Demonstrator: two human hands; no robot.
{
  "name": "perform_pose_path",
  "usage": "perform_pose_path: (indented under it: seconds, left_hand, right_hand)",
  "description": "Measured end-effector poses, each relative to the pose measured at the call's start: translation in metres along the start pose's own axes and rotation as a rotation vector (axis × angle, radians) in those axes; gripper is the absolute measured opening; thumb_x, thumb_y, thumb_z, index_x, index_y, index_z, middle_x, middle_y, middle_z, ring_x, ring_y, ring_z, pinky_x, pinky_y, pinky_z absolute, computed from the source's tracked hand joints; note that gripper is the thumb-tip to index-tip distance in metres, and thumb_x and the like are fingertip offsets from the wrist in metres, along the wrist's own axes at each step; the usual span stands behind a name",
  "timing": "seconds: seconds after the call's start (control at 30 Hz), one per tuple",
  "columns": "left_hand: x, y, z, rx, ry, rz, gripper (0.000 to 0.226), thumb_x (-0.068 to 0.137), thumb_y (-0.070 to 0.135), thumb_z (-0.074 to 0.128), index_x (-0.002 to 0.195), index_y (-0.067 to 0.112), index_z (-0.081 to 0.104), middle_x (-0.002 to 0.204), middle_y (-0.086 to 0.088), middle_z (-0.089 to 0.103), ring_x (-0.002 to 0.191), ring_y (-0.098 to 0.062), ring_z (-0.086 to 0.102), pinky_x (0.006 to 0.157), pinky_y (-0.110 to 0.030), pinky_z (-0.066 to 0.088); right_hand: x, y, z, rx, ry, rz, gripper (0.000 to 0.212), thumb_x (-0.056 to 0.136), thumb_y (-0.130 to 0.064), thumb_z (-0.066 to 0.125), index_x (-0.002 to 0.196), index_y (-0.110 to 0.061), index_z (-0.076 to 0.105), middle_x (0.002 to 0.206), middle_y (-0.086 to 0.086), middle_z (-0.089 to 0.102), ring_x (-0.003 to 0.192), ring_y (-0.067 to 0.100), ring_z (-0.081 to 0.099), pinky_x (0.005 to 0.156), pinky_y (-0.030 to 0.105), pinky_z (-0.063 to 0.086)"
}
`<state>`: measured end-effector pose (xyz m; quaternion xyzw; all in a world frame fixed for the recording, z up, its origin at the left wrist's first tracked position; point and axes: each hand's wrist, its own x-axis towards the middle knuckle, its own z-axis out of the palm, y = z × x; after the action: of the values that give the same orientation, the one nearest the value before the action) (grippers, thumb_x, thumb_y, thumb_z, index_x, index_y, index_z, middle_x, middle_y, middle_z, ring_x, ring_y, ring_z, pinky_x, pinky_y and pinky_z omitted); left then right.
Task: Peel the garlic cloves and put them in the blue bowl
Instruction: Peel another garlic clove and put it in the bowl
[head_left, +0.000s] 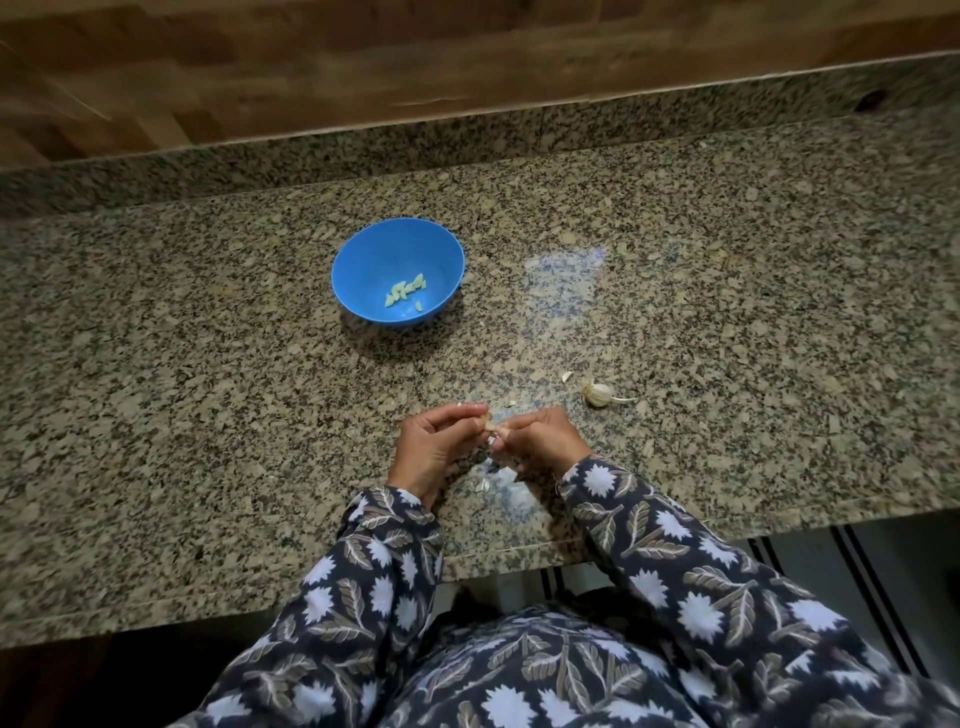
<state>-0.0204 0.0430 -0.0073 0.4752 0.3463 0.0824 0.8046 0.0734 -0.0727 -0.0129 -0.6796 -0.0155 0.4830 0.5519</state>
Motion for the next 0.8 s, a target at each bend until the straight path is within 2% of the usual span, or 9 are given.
perform_pose_path:
  seconds: [0.13, 0.23, 0.3, 0.37, 0.43, 0.53, 0.63, 0.8]
  left_hand:
    - [0.001, -0.003, -0.001, -0.138, 0.010, -0.032, 0.016, 0.080, -0.014, 0.057, 0.091, -0.005, 0.065, 0.094, -0.017, 0.068, 0.071, -0.017, 0.069, 0.061, -0.020, 0.057]
    - [0.001, -0.008, 0.001, -0.155, 0.030, -0.047, 0.016, 0.082, -0.013, 0.056, 0.091, -0.005, 0.067, 0.094, -0.019, 0.069, 0.073, -0.023, 0.070, 0.067, -0.026, 0.059]
    - [-0.001, -0.009, 0.004, -0.151, 0.033, -0.055, 0.016, 0.084, -0.011, 0.056, 0.092, -0.004, 0.067, 0.089, -0.019, 0.070, 0.070, -0.024, 0.070, 0.069, -0.028, 0.058]
    - [-0.002, -0.008, 0.006, -0.161, 0.030, -0.051, 0.016, 0.083, -0.010, 0.057, 0.094, -0.004, 0.067, 0.090, -0.019, 0.071, 0.071, -0.024, 0.071, 0.071, -0.029, 0.058]
    - [-0.002, -0.008, 0.005, -0.179, 0.037, -0.045, 0.017, 0.082, -0.012, 0.057, 0.095, -0.005, 0.065, 0.093, -0.018, 0.070, 0.074, -0.024, 0.071, 0.069, -0.028, 0.059]
    - [-0.001, -0.008, 0.005, -0.251, 0.032, -0.062, 0.024, 0.084, -0.014, 0.053, 0.105, -0.005, 0.061, 0.099, -0.019, 0.069, 0.082, -0.023, 0.071, 0.070, -0.028, 0.059]
    - [-0.001, -0.007, 0.004, -0.325, 0.018, -0.081, 0.027, 0.086, -0.014, 0.048, 0.110, -0.005, 0.058, 0.104, -0.022, 0.067, 0.090, -0.024, 0.070, 0.078, -0.031, 0.057]
    - [-0.001, -0.006, 0.000, -0.290, 0.026, -0.067, 0.029, 0.084, -0.015, 0.051, 0.108, -0.004, 0.060, 0.104, -0.019, 0.066, 0.090, -0.021, 0.069, 0.081, -0.028, 0.056]
  right_hand:
    - [-0.004, -0.003, -0.001, 0.112, -0.112, 0.104, 0.019, 0.090, 0.005, 0.043, 0.095, -0.005, 0.060, 0.060, -0.003, 0.066, 0.052, 0.006, 0.063, 0.050, 0.020, 0.040]
    - [-0.004, 0.003, 0.004, -0.034, 0.044, -0.028, 0.012, 0.086, 0.001, 0.055, 0.089, -0.001, 0.066, 0.061, 0.002, 0.065, 0.054, 0.012, 0.062, 0.050, 0.021, 0.046]
    - [0.000, 0.008, 0.007, -0.239, 0.170, -0.125, 0.010, 0.084, -0.009, 0.064, 0.077, -0.014, 0.069, 0.065, 0.001, 0.067, 0.065, 0.017, 0.064, 0.063, 0.030, 0.052]
    - [0.004, 0.011, 0.007, -0.297, 0.212, -0.164, 0.017, 0.083, -0.014, 0.066, 0.068, -0.022, 0.067, 0.066, -0.003, 0.068, 0.071, 0.018, 0.067, 0.073, 0.032, 0.053]
    - [0.006, 0.013, 0.006, -0.248, 0.185, -0.172, 0.020, 0.083, -0.011, 0.065, 0.066, -0.022, 0.067, 0.066, 0.001, 0.068, 0.070, 0.020, 0.067, 0.075, 0.034, 0.053]
    - [0.006, 0.015, 0.006, -0.026, 0.111, -0.142, 0.021, 0.084, 0.000, 0.060, 0.069, -0.013, 0.068, 0.065, 0.008, 0.065, 0.057, 0.013, 0.062, 0.065, 0.025, 0.054]
    - [0.002, 0.013, 0.007, 0.066, 0.102, -0.128, 0.017, 0.086, 0.003, 0.057, 0.074, -0.005, 0.067, 0.059, 0.004, 0.064, 0.047, 0.006, 0.059, 0.052, 0.017, 0.050]
    - [-0.003, 0.011, 0.005, 0.110, 0.163, -0.120, 0.016, 0.089, -0.001, 0.050, 0.078, -0.005, 0.062, 0.058, 0.001, 0.063, 0.046, 0.011, 0.056, 0.038, 0.018, 0.035]
